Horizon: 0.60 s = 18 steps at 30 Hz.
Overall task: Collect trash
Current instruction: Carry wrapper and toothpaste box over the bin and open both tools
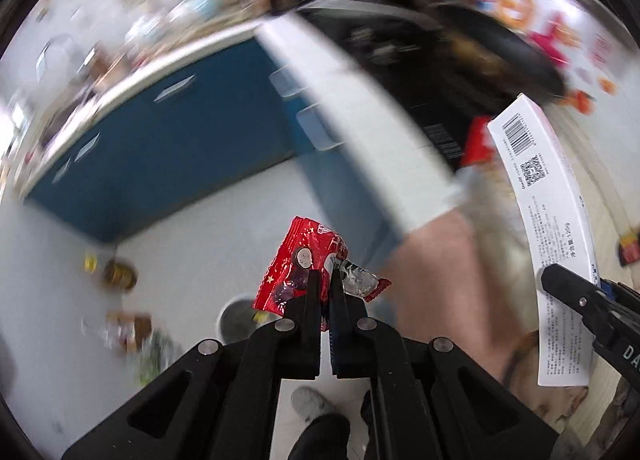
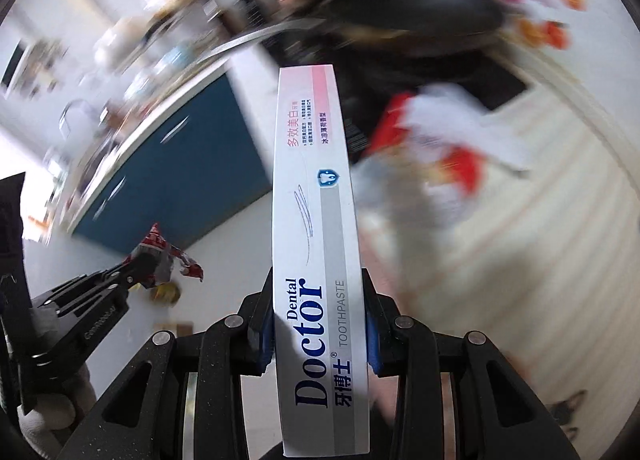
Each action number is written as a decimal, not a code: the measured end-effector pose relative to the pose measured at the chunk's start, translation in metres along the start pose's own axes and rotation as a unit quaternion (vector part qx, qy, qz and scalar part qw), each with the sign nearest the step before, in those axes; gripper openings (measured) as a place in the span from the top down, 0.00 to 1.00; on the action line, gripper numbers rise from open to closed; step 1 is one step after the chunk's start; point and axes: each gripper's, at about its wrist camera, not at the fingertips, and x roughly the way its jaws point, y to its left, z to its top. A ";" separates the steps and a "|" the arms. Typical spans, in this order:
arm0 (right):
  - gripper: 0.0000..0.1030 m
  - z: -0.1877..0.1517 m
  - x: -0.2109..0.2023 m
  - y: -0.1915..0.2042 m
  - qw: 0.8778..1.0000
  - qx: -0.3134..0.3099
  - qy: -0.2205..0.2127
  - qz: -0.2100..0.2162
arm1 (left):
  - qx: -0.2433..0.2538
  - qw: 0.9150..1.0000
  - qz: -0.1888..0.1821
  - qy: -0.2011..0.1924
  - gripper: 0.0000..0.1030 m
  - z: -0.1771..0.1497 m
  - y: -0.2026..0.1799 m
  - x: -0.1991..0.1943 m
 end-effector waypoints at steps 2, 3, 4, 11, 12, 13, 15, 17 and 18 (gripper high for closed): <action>0.64 -0.010 0.027 0.034 0.999 -0.020 0.021 0.017 | -0.034 0.999 0.010 0.022 1.00 -0.014 0.036 0.016; 0.64 -0.017 0.044 0.051 0.999 -0.029 0.036 0.027 | -0.055 0.998 0.019 0.036 1.00 -0.025 0.060 0.028; 0.64 -0.024 0.058 0.064 0.998 -0.036 0.048 0.034 | -0.070 0.996 0.025 0.045 1.00 -0.034 0.079 0.035; 0.64 -0.101 0.212 0.154 0.980 -0.099 0.163 0.060 | -0.166 0.975 0.051 0.139 0.99 -0.096 0.193 0.150; 0.64 -0.111 0.232 0.158 0.977 -0.102 0.176 0.059 | -0.183 0.969 0.048 0.156 0.99 -0.107 0.209 0.177; 0.64 -0.127 0.262 0.166 0.972 -0.107 0.199 0.060 | -0.195 0.965 0.046 0.167 0.99 -0.115 0.220 0.197; 0.64 -0.157 0.320 0.176 0.962 -0.111 0.241 0.058 | -0.222 0.956 0.038 0.189 0.99 -0.135 0.243 0.249; 0.64 -0.181 0.369 0.180 0.953 -0.111 0.275 0.058 | -0.234 0.949 0.034 0.207 0.99 -0.150 0.258 0.294; 0.64 -0.192 0.395 0.180 0.949 -0.112 0.290 0.054 | -0.241 0.945 0.031 0.217 0.99 -0.159 0.264 0.319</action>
